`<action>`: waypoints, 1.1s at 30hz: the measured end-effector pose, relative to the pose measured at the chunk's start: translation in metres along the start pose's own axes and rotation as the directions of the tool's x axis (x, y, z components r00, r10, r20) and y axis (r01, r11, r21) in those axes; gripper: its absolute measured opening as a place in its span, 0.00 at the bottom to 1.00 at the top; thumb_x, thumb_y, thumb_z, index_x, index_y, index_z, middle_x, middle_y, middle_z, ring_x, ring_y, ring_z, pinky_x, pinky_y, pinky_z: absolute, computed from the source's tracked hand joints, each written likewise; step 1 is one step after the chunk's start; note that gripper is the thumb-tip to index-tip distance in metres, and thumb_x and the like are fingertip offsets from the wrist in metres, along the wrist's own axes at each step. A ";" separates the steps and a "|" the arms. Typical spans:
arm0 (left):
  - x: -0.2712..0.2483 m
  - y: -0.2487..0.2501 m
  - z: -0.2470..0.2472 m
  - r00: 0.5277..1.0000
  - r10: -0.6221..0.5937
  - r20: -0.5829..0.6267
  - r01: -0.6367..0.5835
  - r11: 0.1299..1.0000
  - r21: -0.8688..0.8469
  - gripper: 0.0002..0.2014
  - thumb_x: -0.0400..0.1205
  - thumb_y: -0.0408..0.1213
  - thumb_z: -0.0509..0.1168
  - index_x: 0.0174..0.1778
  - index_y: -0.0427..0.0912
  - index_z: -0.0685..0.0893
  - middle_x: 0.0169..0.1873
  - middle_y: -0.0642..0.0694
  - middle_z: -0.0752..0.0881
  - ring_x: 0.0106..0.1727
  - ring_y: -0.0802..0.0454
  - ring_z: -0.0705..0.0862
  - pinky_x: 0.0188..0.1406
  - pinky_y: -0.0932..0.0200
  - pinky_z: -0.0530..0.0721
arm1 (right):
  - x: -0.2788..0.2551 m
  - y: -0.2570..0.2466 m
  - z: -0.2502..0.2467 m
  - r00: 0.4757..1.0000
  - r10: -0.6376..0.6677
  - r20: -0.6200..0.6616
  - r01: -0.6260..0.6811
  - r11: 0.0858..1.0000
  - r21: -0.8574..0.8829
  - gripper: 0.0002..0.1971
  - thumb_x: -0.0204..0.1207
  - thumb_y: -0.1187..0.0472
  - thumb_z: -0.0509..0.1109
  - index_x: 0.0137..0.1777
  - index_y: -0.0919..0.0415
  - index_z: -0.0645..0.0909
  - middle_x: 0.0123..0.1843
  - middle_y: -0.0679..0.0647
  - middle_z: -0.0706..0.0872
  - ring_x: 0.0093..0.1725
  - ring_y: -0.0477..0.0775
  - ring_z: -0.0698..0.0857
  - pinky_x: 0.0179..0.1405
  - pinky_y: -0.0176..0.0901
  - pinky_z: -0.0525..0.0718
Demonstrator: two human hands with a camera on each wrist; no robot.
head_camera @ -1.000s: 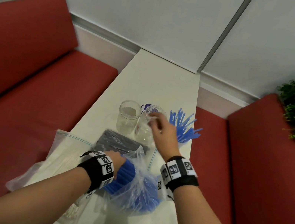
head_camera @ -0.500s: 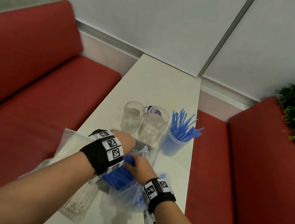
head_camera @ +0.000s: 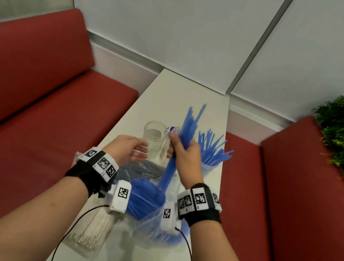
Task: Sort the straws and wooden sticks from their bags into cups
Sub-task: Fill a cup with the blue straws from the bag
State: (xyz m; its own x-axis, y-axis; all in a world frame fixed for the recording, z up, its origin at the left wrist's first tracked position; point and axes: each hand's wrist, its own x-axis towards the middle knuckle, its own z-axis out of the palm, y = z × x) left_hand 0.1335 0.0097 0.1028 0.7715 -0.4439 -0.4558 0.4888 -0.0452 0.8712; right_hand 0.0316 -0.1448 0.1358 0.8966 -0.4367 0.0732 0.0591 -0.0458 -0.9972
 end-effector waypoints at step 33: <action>-0.019 -0.056 0.066 0.441 -0.488 0.753 0.784 0.618 -0.058 0.17 0.84 0.47 0.64 0.55 0.37 0.88 0.44 0.40 0.82 0.13 0.60 0.70 0.06 0.69 0.59 | -0.034 -0.059 -0.023 0.988 -0.074 0.135 0.031 0.954 0.298 0.22 0.80 0.64 0.76 0.28 0.53 0.71 0.22 0.49 0.65 0.20 0.49 0.65 0.27 0.40 0.72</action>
State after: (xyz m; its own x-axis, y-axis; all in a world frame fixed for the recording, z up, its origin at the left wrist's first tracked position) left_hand 0.0643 -0.0378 0.0746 -0.2051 -0.8478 -0.4891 0.9306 -0.3238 0.1709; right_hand -0.0126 -0.1474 0.1929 0.9408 -0.3068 0.1442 0.2150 0.2110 -0.9535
